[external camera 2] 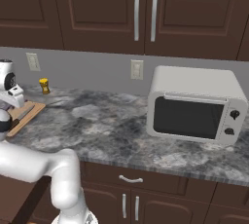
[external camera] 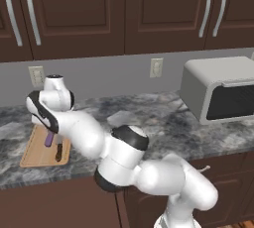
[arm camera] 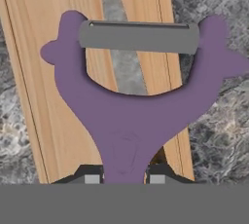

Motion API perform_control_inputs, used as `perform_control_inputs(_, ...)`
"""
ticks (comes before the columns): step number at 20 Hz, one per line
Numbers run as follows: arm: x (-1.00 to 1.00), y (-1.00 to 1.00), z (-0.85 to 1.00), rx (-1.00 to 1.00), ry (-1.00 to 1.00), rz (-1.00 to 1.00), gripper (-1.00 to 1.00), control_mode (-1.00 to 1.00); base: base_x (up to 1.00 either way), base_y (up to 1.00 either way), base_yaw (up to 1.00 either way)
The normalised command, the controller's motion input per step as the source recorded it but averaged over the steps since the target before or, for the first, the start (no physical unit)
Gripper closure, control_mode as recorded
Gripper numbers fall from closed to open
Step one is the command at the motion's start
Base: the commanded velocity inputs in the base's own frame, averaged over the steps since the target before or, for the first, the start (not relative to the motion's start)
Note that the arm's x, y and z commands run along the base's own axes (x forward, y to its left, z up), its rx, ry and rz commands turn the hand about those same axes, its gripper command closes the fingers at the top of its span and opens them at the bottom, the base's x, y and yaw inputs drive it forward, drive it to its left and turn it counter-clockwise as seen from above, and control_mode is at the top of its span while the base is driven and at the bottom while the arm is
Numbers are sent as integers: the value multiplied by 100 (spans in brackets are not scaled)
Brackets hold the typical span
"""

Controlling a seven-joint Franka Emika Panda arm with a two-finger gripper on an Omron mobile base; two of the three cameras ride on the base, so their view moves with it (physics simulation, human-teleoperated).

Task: Open the drawer on the left and place the cutting tools on the cutting board.

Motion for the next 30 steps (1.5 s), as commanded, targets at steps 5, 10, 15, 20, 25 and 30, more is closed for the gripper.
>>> perform_control_inputs(5, 4, 4, -31, 0, 5, -1, 100, -100, 0, 0, 0)
perform_control_inputs(10, 0, 19, -26, 0, 2, 0, 100, -100, 0, 0, 0)
perform_control_inputs(15, 0, 29, -33, -1, 0, 0, 100, -100, 0, 0, 0)
perform_control_inputs(20, 6, 25, -31, -3, 0, 0, 100, -100, 0, 0, 0)
perform_control_inputs(25, 6, 0, -1, -1, 0, 0, -100, -100, 0, 0, 0)
perform_control_inputs(30, 0, 0, 0, 0, 0, 0, -100, -100, 0, 0, 0)
